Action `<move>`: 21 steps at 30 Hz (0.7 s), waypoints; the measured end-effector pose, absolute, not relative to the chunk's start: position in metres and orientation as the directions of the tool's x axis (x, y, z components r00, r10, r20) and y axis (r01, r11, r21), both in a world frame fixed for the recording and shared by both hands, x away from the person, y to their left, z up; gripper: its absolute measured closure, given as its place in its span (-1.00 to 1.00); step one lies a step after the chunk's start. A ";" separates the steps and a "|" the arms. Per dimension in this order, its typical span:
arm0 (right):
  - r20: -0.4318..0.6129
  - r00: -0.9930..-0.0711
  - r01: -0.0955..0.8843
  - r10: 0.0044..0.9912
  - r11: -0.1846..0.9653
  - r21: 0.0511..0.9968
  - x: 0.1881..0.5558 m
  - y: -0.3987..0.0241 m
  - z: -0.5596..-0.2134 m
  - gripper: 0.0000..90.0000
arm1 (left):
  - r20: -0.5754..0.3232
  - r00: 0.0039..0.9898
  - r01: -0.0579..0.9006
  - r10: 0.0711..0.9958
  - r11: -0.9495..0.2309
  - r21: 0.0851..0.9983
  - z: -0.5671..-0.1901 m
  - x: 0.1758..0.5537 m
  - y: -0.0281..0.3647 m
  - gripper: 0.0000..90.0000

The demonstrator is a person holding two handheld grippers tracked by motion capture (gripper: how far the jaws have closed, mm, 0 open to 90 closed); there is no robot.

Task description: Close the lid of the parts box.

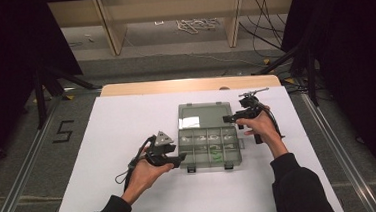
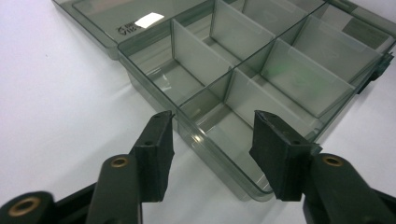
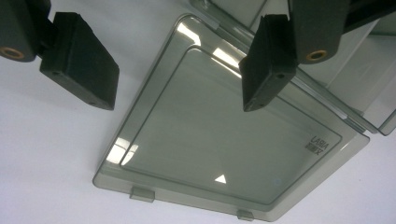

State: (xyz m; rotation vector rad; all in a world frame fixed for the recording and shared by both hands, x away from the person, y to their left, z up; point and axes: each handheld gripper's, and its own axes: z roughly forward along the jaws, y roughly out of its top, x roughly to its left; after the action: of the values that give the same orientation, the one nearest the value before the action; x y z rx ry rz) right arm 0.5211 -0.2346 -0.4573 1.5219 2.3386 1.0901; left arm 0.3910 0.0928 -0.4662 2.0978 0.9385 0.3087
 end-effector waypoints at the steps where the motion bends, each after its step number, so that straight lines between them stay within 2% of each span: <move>1: 0.249 -0.470 0.742 0.847 0.226 0.631 0.522 -0.234 -0.458 -0.37 | -0.092 0.699 0.520 0.709 -0.417 0.745 -0.467 0.392 0.093 0.12; 7: 0.279 -0.463 0.753 0.841 0.208 0.624 0.526 -0.233 -0.462 -0.35 | -0.121 0.693 0.546 0.710 -0.408 0.732 -0.472 0.395 0.091 0.27; 12: 0.262 -0.464 0.759 0.846 0.226 0.611 0.528 -0.230 -0.464 -0.35 | -0.132 0.672 0.562 0.729 -0.386 0.731 -0.471 0.395 0.090 0.38; 14: 0.232 -0.470 0.755 0.852 0.251 0.606 0.529 -0.231 -0.468 -0.35 | -0.121 0.669 0.560 0.733 -0.389 0.732 -0.471 0.394 0.090 0.39; 16: 0.265 -0.447 0.777 0.854 0.224 0.588 0.530 -0.231 -0.469 -0.34 | -0.119 0.670 0.561 0.733 -0.395 0.727 -0.470 0.394 0.090 0.41; 18: 0.245 -0.461 0.766 0.853 0.243 0.595 0.531 -0.235 -0.471 -0.33 | -0.122 0.668 0.565 0.734 -0.393 0.726 -0.470 0.394 0.090 0.42; 19: 0.295 -0.433 0.784 0.852 0.195 0.589 0.531 -0.234 -0.471 -0.33 | -0.122 0.666 0.565 0.736 -0.392 0.726 -0.470 0.394 0.090 0.42; 21: 0.284 -0.434 0.790 0.855 0.209 0.576 0.532 -0.236 -0.470 -0.32 | -0.133 0.659 0.575 0.741 -0.381 0.724 -0.470 0.394 0.090 0.43</move>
State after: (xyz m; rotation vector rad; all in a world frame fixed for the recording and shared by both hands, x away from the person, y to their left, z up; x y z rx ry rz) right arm 0.5316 -0.2358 -0.4702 1.6160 2.3666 1.0313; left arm 0.3936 0.0899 -0.4703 2.0971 1.0151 0.2724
